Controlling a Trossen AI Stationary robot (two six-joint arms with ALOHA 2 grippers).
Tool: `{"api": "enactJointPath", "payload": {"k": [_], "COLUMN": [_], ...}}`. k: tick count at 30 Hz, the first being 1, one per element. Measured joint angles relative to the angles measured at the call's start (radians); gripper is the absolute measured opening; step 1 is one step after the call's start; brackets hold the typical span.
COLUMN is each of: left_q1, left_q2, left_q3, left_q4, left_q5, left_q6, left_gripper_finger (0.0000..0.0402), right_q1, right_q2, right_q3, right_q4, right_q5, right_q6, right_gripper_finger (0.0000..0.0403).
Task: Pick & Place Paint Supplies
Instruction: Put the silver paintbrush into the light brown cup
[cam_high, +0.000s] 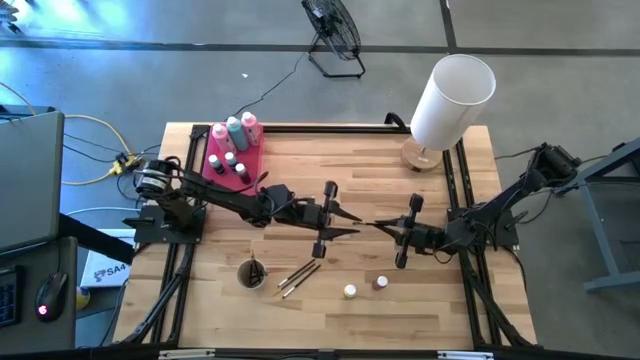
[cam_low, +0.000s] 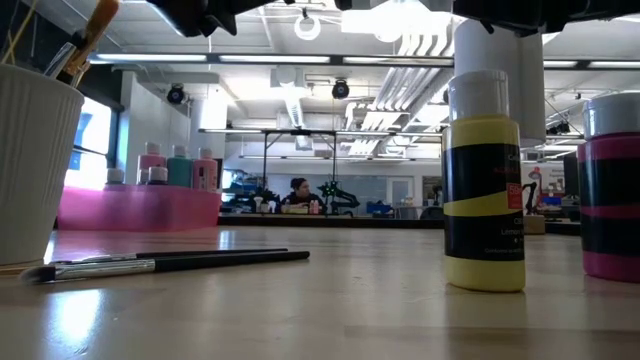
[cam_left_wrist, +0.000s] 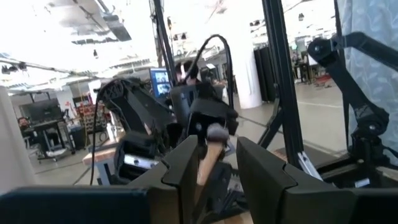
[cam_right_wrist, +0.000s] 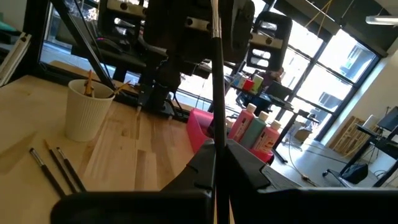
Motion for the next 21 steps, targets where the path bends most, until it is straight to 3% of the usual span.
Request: {"api": "enactJointPath", "payload": {"k": [9,17,21], "left_q1": [0.0,0.001,0.001], "left_q2": [0.009,0.009,0.009], "left_q3": [0.0,0.0,0.0], "left_q4": [-0.001,0.002,0.005], "left_q5": [-0.002,-0.007,-0.009], "left_q6": [0.0,0.001,0.003], "left_gripper_finger": [0.0102,0.0032,0.0017], "right_q1": [0.0,0.0,0.0], "right_q2": [0.0,0.0,0.0], "right_q3": [0.0,0.0,0.0], "right_q4": [0.0,-0.001,-0.001], "right_q5": [0.0,-0.003,-0.001], "right_q6": [0.0,0.0,0.003], "right_gripper_finger": [0.0011,0.0011,0.0011]}}
